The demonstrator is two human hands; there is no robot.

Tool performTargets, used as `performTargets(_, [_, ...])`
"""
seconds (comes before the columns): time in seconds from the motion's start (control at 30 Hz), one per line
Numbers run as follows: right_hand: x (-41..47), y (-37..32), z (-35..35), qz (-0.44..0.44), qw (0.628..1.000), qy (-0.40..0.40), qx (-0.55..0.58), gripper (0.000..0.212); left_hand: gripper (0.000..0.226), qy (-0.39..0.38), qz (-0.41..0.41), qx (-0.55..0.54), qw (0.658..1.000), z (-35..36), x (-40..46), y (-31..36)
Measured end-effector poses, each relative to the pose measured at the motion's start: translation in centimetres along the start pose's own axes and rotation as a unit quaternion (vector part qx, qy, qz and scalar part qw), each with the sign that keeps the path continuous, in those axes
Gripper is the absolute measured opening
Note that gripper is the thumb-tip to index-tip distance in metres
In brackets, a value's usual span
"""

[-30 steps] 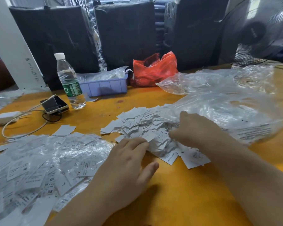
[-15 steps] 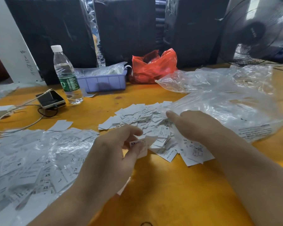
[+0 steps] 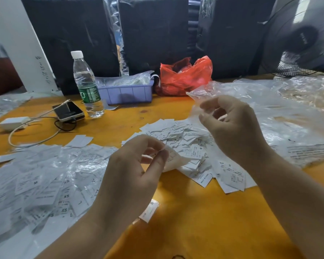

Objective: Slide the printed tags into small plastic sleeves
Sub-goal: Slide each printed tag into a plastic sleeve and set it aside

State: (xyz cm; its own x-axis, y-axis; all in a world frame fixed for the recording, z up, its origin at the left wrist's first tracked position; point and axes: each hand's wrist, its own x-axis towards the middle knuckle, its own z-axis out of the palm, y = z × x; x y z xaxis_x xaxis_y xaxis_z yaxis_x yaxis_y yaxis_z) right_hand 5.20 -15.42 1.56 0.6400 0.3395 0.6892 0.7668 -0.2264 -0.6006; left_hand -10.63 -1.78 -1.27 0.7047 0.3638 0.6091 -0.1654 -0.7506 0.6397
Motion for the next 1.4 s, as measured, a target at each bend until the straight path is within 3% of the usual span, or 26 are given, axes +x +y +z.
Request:
performTargets(0.07, [-0.3, -0.7, 0.2, 0.042, 0.991, -0.041, 0.117, 0.017, 0.004, 0.004, -0.004, -0.02, 1.0, -0.2, 0.0, 0.1])
performTargets(0.2, [-0.9, -1.3, 0.7, 0.127, 0.93, -0.161, 0.303, 0.033, 0.007, 0.0, -0.017, -0.039, 0.999, -0.3, 0.0, -0.1])
performTargets(0.43, [-1.6, -1.4, 1.6, 0.157, 0.902, -0.235, 0.327, 0.028, 0.011, -0.013, -0.039, -0.014, 0.999, -0.6, 0.2, -1.1])
performTargets(0.67, [-1.4, -1.4, 1.5, 0.174, 0.89, -0.221, 0.36, 0.038, 0.014, -0.066, -0.096, -0.009, 0.993, -1.0, 0.4, -1.9])
performTargets(0.8, [-1.4, -1.6, 1.7, 0.197, 0.862, -0.226, 0.409, 0.039, 0.026, -0.102, -0.106, -0.002, 0.989, -0.9, 0.2, -1.7])
performTargets(1.0, [-1.7, -1.9, 2.0, 0.204, 0.815, -0.271, 0.471, 0.035, 0.012, -0.125, -0.125, -0.029, 0.984, -0.5, 0.1, -1.5])
performTargets(1.07, [-1.7, -2.0, 2.0, 0.197, 0.804, -0.283, 0.485, 0.031, 0.022, -0.134, -0.129, -0.044, 0.982, -0.5, 0.2, -1.5])
performTargets(1.2, [-1.7, -2.0, 1.9, 0.201, 0.787, -0.292, 0.506, 0.032, 0.028, -0.103, -0.104, -0.09, 0.985, -0.7, 0.5, -1.2])
performTargets(1.4, [-1.8, -2.0, 2.0, 0.198, 0.798, -0.297, 0.486, 0.03, 0.018, -0.074, -0.066, -0.116, 0.988, -0.8, 0.4, -0.9])
